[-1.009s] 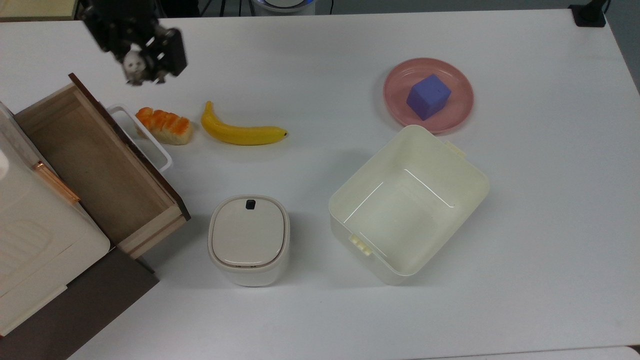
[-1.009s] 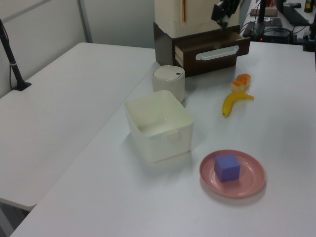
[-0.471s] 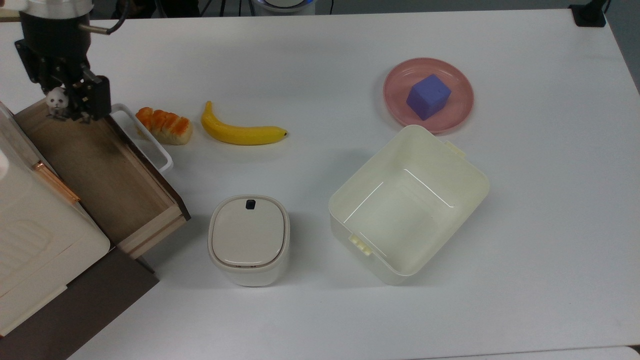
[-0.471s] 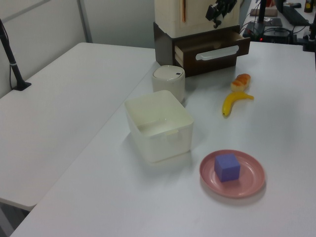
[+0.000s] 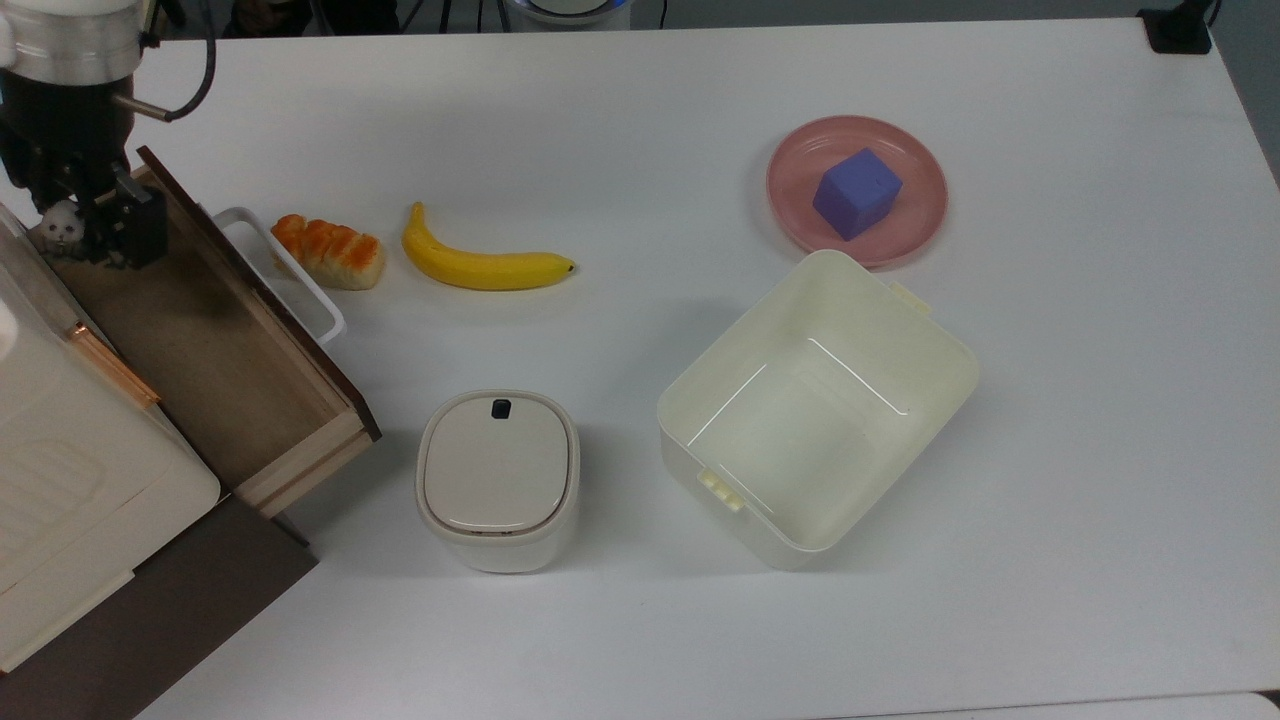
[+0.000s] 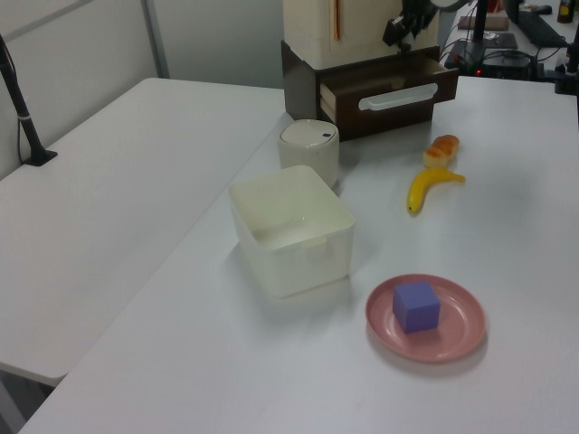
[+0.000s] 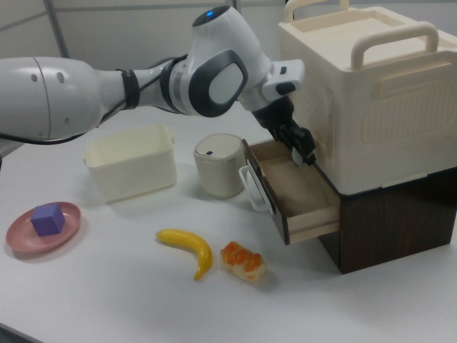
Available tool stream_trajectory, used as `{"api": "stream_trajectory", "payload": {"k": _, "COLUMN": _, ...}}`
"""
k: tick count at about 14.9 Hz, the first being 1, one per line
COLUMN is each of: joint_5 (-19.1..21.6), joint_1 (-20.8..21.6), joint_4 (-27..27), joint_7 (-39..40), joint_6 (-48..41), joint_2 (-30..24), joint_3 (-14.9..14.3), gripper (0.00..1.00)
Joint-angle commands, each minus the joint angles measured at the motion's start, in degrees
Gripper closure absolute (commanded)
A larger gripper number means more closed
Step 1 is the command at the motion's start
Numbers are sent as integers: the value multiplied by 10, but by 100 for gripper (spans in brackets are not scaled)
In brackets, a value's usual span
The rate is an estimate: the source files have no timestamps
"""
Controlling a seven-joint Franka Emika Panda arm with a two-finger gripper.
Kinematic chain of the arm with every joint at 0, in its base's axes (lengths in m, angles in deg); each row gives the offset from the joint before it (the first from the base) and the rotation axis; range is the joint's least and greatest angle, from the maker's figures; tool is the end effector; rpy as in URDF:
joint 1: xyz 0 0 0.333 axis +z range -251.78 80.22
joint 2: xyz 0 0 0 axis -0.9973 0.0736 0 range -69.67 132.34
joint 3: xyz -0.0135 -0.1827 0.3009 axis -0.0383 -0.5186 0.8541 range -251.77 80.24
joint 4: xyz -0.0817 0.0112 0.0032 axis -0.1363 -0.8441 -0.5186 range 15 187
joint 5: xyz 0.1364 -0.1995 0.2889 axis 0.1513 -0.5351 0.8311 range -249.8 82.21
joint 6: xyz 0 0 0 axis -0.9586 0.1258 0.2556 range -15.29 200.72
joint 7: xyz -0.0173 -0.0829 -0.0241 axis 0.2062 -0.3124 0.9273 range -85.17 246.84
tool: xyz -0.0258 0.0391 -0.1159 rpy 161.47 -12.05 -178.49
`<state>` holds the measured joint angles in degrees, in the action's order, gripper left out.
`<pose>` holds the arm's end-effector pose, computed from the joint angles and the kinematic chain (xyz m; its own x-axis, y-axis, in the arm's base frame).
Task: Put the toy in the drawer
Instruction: 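Lower the panda toy into the drawer and open the gripper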
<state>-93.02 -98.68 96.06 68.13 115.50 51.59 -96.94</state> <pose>0.6515 -0.2733 0.5450 0.7843 -0.4346 0.4428 -0.5345 -0.8357 0.1264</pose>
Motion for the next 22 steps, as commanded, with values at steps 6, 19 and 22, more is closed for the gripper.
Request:
{"api": "stream_trajectory", "payload": {"k": 6, "joint_5": -11, "joint_1": -11, "joint_4": 22, "joint_7": -2, "joint_6": 18, "joint_2": -3, "joint_3": -2, "gripper": 0}}
{"api": "stream_trajectory", "payload": {"k": 19, "joint_5": 80, "joint_1": 62, "joint_4": 21, "joint_7": -16, "joint_6": -237, "joint_2": -130, "joint_3": 7, "gripper": 0}}
{"api": "stream_trajectory", "payload": {"k": 22, "joint_5": 80, "joint_1": 103, "joint_4": 21, "joint_7": 14, "joint_6": -333, "joint_2": -165, "joint_3": 19, "gripper": 0}}
